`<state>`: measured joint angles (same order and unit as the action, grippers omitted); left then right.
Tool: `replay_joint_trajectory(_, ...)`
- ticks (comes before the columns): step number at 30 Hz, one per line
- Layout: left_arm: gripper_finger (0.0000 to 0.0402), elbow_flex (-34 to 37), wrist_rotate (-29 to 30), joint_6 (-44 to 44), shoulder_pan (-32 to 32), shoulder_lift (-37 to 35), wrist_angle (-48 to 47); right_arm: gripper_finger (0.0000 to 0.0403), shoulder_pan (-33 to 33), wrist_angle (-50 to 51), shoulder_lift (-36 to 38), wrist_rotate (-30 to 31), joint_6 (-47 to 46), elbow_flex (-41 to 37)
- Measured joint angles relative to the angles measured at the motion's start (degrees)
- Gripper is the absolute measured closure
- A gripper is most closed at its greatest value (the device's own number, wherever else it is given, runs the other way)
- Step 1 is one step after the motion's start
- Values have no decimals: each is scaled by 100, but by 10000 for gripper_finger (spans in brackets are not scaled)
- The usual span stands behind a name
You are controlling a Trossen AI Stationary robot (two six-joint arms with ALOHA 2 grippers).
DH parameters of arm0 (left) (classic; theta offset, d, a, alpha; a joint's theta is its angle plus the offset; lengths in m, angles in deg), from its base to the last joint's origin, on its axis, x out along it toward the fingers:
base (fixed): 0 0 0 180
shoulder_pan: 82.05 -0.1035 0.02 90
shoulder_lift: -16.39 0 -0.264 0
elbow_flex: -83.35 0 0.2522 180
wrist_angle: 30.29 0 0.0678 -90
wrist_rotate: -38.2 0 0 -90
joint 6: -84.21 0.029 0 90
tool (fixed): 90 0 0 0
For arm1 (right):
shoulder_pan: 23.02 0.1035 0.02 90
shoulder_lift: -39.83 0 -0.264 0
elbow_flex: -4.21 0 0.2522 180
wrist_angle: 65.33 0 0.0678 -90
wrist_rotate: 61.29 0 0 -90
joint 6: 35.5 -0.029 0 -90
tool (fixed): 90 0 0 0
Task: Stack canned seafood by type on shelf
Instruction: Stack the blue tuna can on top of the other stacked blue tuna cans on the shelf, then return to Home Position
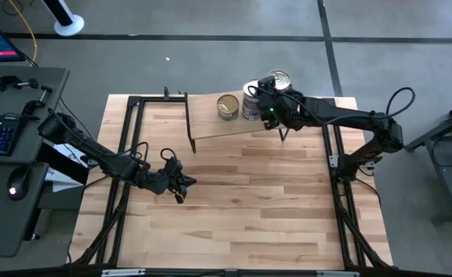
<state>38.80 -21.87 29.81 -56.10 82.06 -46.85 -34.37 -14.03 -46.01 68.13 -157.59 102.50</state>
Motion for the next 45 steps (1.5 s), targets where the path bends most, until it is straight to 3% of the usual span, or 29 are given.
replay_joint_trajectory(6,402,0,0,49,0,1,0,130,-149,801,-1,-209,3,350)
replay_joint_trajectory(26,402,0,-24,-2,15,0,-10,130,-142,467,-241,-423,-138,368)
replay_joint_trajectory(36,402,0,-40,-2,15,0,-37,130,-140,397,-237,-585,266,471)
replay_joint_trajectory(40,402,0,-450,-208,15,0,13,130,64,511,-180,-853,1353,471)
replay_joint_trajectory(45,402,2,-1001,-305,102,0,61,130,606,914,9,-1611,4476,471)
